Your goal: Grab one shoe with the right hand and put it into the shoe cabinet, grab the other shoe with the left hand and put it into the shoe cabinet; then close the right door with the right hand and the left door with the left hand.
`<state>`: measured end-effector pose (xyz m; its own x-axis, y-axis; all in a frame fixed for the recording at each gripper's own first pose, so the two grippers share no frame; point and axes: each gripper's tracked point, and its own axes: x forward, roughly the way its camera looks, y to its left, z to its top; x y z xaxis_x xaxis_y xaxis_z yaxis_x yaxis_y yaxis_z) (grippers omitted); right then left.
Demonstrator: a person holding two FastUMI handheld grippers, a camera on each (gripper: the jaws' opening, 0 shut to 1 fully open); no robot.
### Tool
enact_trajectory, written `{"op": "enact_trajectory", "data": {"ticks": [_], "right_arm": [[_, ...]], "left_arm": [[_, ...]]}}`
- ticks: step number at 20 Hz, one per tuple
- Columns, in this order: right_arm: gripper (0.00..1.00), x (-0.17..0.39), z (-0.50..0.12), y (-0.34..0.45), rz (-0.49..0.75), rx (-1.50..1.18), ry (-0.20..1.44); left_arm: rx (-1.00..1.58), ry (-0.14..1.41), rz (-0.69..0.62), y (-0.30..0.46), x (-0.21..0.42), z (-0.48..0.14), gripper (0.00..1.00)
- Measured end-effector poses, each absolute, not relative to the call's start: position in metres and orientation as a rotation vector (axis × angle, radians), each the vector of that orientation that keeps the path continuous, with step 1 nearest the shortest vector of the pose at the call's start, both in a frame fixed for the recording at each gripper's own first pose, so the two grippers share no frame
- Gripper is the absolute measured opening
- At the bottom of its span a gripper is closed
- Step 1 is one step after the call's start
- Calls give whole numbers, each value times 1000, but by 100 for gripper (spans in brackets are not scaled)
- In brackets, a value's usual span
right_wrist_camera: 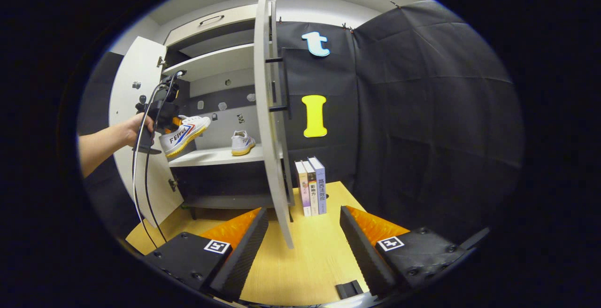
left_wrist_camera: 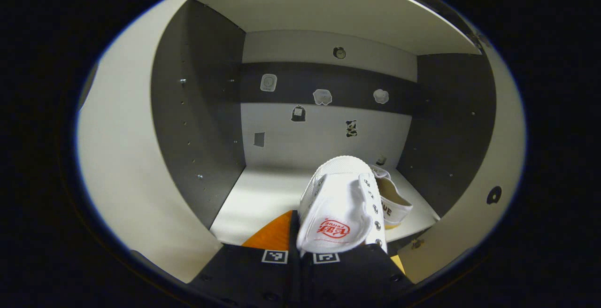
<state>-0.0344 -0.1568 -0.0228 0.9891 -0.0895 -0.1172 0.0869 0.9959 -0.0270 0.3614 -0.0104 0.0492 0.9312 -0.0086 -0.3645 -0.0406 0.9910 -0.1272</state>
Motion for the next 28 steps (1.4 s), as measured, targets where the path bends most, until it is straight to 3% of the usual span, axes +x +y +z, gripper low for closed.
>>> {"op": "enact_trajectory", "data": {"ticks": [9, 15, 16, 17, 18, 19, 20, 21, 22, 23, 24, 25, 28], "right_arm": [[98, -29, -11, -178, -175, -27, 92], [98, -18, -9, -173, -163, -28, 100], [98, -15, -10, -171, -159, -27, 101], [98, -13, -11, -170, -154, -25, 103], [98, -12, -12, -168, -149, -24, 103], [98, -11, -12, -167, -144, -22, 102], [98, -10, -12, -166, -136, -21, 101], [98, -8, -12, -164, -128, -20, 100], [98, -6, -11, -162, -119, -19, 97], [98, -3, -8, -161, -111, -18, 91], [98, -1, -6, -161, -104, -15, 85], [98, 0, -3, -160, -97, -11, 78], [98, 3, 6, -161, -70, -1, 63]], "left_arm": [[-22, 582, 115, -5, 504, -3, 6], [18, 671, 137, -9, 525, -39, 7], [13, 678, 137, -10, 523, -40, 9], [11, 668, 129, -9, 526, -39, 17], [14, 666, 113, -12, 525, -36, 15], [26, 662, 115, -10, 519, -30, 28], [24, 652, 106, -11, 517, -26, 30], [15, 644, 97, -13, 508, -18, 40], [3, 624, 89, -12, 501, -9, 43], [-12, 604, 85, -11, 493, 0, 63], [-31, 589, 81, -10, 482, 9, 73], [-55, 564, 61, -13, 467, 21, 95], [-90, 453, 12, -21, 419, 59, 98]]}}
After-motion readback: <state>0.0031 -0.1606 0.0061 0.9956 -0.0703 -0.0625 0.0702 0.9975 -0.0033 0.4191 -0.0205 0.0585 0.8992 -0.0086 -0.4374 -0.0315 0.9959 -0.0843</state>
